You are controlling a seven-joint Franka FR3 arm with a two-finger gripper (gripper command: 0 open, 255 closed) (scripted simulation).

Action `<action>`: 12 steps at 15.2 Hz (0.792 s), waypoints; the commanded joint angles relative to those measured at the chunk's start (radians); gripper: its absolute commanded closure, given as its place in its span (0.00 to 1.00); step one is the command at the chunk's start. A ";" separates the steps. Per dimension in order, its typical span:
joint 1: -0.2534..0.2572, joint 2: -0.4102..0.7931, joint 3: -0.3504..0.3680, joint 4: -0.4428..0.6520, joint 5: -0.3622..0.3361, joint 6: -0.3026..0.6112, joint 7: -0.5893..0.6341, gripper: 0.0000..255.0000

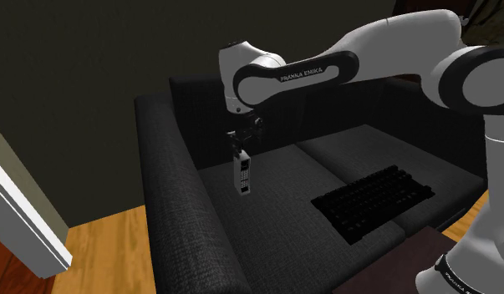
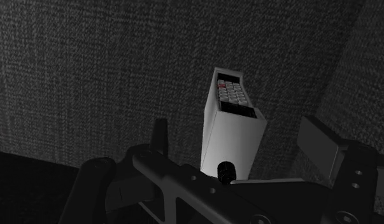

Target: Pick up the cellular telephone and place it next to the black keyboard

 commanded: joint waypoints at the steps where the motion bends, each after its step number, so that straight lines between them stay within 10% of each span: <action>1: 0.030 0.075 -0.006 0.094 -0.024 -0.026 0.017 0.00; 12: 0.017 0.080 -0.012 0.000 -0.031 0.071 0.026 0.00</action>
